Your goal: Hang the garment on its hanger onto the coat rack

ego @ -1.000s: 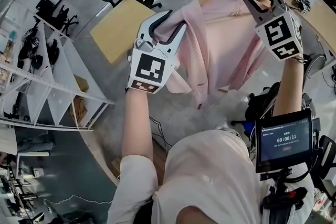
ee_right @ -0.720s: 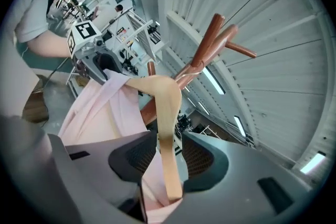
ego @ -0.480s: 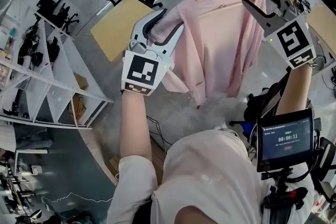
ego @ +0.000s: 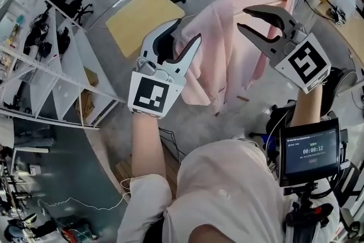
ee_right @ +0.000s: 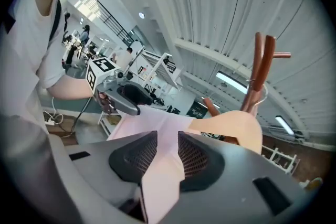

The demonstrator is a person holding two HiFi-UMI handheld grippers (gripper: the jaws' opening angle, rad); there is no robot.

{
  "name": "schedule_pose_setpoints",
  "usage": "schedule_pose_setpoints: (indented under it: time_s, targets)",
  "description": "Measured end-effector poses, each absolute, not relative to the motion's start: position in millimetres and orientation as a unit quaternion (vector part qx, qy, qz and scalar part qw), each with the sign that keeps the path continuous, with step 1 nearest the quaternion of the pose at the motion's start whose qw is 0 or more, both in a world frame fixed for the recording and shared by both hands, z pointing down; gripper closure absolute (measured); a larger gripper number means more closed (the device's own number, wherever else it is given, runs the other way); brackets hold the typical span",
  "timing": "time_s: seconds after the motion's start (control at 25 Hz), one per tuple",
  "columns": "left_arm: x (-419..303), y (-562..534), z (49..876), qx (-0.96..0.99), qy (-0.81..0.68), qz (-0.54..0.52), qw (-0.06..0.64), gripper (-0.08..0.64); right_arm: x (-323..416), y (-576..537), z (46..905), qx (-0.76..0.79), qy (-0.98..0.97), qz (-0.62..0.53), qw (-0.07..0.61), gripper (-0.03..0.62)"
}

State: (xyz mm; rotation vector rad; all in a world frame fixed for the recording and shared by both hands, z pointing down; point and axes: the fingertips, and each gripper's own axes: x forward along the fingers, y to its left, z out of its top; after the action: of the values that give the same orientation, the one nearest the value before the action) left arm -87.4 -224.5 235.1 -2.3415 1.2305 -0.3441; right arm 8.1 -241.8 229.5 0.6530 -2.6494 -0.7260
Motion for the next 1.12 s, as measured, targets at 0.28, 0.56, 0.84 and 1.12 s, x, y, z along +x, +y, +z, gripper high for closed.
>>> schedule_pose_setpoints:
  time_s: [0.28, 0.56, 0.84, 1.12]
  targets:
    - [-130, -190, 250, -0.841, 0.496, -0.091, 0.194, 0.376, -62, -198, 260, 0.15, -0.959, -0.207, 0.121, 0.465]
    - [-172, -154, 285, -0.823, 0.547, -0.061, 0.142, 0.376, -116, -164, 293, 0.108, -0.978, -0.148, 0.095, 0.465]
    - [-203, -126, 334, -0.806, 0.583, -0.047, 0.089, 0.376, -140, -164, 320, 0.113, -0.985, -0.11, 0.066, 0.465]
    - [-203, -118, 359, -0.804, 0.591, -0.046, 0.051, 0.376, -158, -164, 347, 0.132, -0.987, -0.069, 0.058, 0.465]
